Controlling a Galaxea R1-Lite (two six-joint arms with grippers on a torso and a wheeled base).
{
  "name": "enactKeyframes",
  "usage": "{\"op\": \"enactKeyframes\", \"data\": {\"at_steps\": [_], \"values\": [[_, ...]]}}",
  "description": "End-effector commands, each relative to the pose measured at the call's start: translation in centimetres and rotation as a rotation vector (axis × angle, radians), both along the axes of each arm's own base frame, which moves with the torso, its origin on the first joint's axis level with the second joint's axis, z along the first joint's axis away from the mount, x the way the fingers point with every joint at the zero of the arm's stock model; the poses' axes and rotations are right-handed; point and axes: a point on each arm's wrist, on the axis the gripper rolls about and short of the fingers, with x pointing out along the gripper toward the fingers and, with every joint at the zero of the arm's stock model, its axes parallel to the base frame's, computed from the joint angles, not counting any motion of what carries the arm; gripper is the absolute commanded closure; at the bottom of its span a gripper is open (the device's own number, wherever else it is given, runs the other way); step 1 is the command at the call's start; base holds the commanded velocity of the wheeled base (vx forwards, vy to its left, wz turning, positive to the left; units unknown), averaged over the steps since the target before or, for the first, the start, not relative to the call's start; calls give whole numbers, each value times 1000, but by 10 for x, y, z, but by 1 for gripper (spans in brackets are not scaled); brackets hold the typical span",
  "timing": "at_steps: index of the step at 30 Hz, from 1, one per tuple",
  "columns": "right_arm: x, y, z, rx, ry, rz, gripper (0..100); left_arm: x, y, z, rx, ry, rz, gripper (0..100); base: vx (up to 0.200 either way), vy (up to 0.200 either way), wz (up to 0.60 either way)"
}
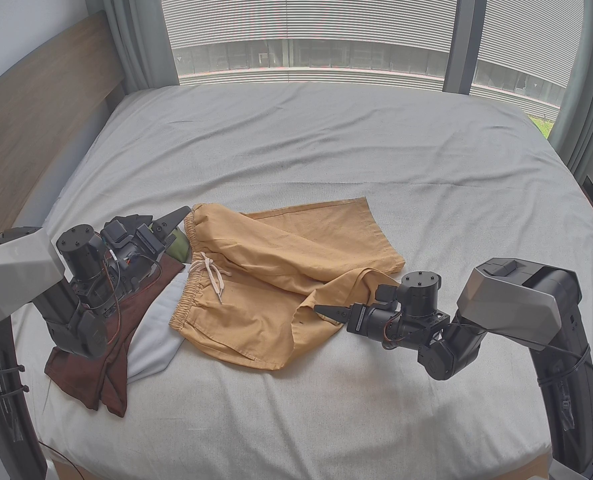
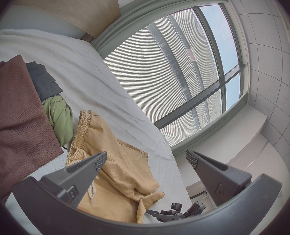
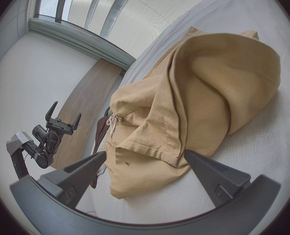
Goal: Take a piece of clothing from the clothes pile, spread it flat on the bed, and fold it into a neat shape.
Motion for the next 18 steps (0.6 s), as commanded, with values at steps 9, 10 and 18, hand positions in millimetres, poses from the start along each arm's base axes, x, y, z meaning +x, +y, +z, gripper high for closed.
{"op": "enactKeyframes", "data": {"at_steps": [9,10,18], "values": [[8,10,-19,-4,4,14,0,0,1,1,-2,-1,3,0,0,0,0],[8,11,-19,-2,2,15,0,0,1,1,-2,-1,3,0,0,0,0],[10,12,-17,1,-16,-3,100,0,1,1,-2,-1,1,0,0,0,0]]}}
